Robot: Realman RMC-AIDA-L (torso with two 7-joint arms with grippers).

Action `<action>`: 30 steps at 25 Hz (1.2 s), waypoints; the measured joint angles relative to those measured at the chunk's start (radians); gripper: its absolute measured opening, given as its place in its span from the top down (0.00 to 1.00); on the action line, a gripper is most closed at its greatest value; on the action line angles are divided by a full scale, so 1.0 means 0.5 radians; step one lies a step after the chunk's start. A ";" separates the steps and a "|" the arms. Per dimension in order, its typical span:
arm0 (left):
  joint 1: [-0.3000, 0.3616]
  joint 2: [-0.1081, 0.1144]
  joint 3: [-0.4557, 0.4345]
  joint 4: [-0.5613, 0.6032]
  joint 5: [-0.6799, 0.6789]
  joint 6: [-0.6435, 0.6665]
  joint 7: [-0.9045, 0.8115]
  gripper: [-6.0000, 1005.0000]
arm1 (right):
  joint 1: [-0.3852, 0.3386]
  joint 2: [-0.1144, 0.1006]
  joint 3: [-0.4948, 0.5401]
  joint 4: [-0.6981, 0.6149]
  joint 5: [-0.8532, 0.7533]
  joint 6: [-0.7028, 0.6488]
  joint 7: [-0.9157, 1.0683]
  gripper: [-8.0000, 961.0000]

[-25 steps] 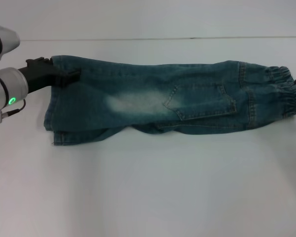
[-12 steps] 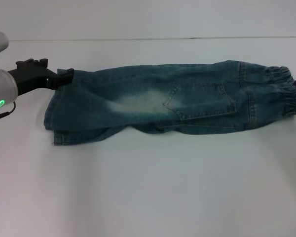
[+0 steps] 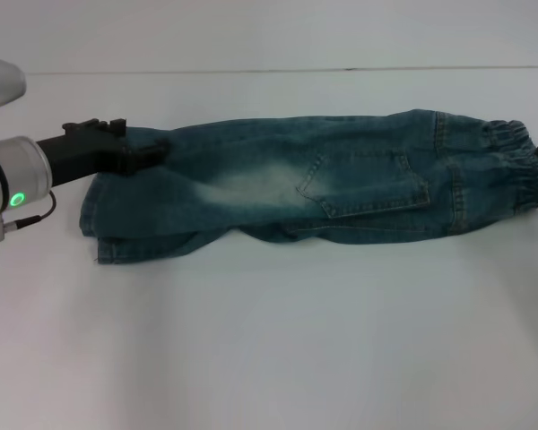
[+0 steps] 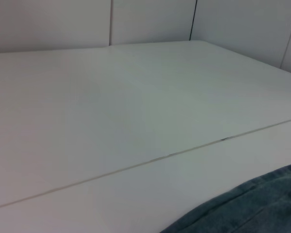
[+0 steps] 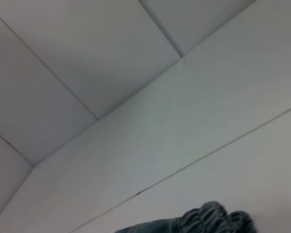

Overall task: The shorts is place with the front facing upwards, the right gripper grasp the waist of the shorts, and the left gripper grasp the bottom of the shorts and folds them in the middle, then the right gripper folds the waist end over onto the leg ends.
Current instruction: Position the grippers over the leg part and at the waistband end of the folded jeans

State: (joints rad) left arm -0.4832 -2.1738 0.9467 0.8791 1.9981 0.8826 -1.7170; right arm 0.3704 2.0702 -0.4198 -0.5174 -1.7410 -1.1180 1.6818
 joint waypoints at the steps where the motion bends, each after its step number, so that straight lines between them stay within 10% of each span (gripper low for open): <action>1: 0.000 0.000 0.002 -0.001 0.000 0.001 0.000 0.23 | 0.008 0.000 -0.007 -0.002 0.000 0.021 -0.003 0.13; 30: -0.023 -0.003 0.231 -0.218 -0.512 -0.002 0.304 0.31 | 0.259 -0.017 -0.338 0.024 -0.327 0.360 0.340 0.23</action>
State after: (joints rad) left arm -0.4945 -2.1752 1.0622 0.7703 1.7422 0.8815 -1.5651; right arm 0.4999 2.0617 -0.5890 -0.5053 -1.9046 -0.9378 1.8519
